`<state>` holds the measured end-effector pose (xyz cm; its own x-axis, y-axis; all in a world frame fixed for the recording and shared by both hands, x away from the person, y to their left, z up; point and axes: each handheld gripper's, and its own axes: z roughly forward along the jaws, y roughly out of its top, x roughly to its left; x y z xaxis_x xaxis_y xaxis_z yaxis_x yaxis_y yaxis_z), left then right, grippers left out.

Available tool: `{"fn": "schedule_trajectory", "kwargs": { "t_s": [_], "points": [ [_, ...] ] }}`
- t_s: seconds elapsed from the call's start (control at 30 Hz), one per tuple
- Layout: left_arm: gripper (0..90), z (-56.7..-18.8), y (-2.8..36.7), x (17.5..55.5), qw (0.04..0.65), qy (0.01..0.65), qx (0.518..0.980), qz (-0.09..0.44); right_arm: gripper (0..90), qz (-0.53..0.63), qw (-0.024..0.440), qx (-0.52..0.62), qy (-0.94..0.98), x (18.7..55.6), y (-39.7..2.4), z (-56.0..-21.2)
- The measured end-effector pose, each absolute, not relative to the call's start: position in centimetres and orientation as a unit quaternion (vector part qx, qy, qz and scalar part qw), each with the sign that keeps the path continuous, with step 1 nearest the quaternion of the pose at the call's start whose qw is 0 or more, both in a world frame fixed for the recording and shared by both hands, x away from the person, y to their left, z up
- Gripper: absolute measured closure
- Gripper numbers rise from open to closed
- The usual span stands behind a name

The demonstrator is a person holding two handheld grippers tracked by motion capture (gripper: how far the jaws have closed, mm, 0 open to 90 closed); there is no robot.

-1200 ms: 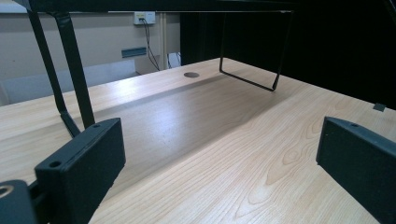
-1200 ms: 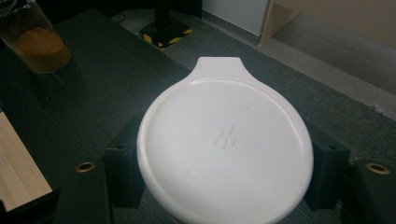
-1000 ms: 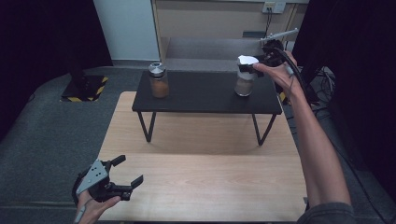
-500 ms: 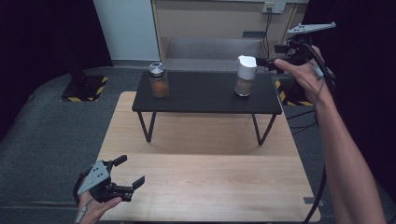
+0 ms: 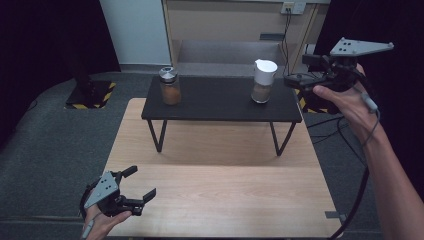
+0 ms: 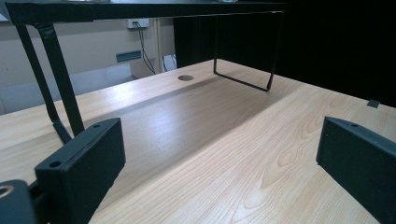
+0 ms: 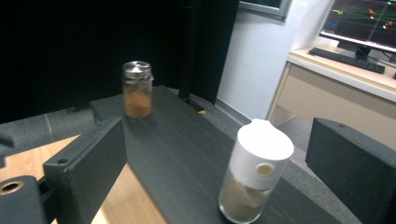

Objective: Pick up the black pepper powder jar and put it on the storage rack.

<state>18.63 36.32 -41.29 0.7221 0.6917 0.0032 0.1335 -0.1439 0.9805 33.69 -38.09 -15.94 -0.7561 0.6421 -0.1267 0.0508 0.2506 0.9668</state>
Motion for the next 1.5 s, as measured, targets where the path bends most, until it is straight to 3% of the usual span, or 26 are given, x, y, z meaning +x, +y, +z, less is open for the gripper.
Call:
{"fn": "schedule_trajectory", "kwargs": {
  "t_s": [0.53,1.5],
  "points": [
    [0.0,-41.3,36.1,19.2,0.589,0.282,0.72,0.236,5.2,0.58,0.237,0.195,0.754,29.4,-38.3,-20.8],
    [0.3,-41.2,35.6,19.2,0.582,0.278,0.723,0.248,4.4,0.573,0.237,0.255,0.742,23.4,-38.9,-34.3]
  ]
}}
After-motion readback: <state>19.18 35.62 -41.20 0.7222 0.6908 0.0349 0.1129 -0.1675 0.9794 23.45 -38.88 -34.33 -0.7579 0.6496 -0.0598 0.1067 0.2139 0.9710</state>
